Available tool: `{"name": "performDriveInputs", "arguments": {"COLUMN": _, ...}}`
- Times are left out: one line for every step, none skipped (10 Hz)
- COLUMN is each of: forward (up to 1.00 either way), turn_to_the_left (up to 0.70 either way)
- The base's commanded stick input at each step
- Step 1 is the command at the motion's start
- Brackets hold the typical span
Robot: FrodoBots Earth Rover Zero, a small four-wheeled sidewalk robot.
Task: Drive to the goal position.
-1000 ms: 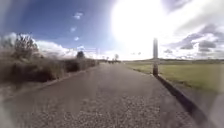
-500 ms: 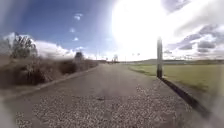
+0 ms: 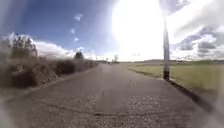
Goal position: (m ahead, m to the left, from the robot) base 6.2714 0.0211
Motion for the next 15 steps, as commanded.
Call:
{"name": "performDriveInputs", "arguments": {"forward": 1.00, "turn_to_the_left": 0.00}}
{"name": "performDriveInputs", "arguments": {"forward": 1.00, "turn_to_the_left": 0.00}}
{"name": "performDriveInputs", "arguments": {"forward": 1.00, "turn_to_the_left": 0.00}}
{"name": "performDriveInputs", "arguments": {"forward": 1.00, "turn_to_the_left": 0.00}}
{"name": "performDriveInputs", "arguments": {"forward": 1.00, "turn_to_the_left": 0.00}}
{"name": "performDriveInputs", "arguments": {"forward": 1.00, "turn_to_the_left": 0.00}}
{"name": "performDriveInputs", "arguments": {"forward": 1.00, "turn_to_the_left": 0.00}}
{"name": "performDriveInputs", "arguments": {"forward": 1.00, "turn_to_the_left": 0.00}}
{"name": "performDriveInputs", "arguments": {"forward": 1.00, "turn_to_the_left": 0.00}}
{"name": "performDriveInputs", "arguments": {"forward": 1.00, "turn_to_the_left": 0.00}}
{"name": "performDriveInputs", "arguments": {"forward": 1.00, "turn_to_the_left": 0.00}}
{"name": "performDriveInputs", "arguments": {"forward": 1.00, "turn_to_the_left": 0.00}}
{"name": "performDriveInputs", "arguments": {"forward": 1.00, "turn_to_the_left": 0.00}}
{"name": "performDriveInputs", "arguments": {"forward": 1.00, "turn_to_the_left": 0.00}}
{"name": "performDriveInputs", "arguments": {"forward": 1.00, "turn_to_the_left": 0.00}}
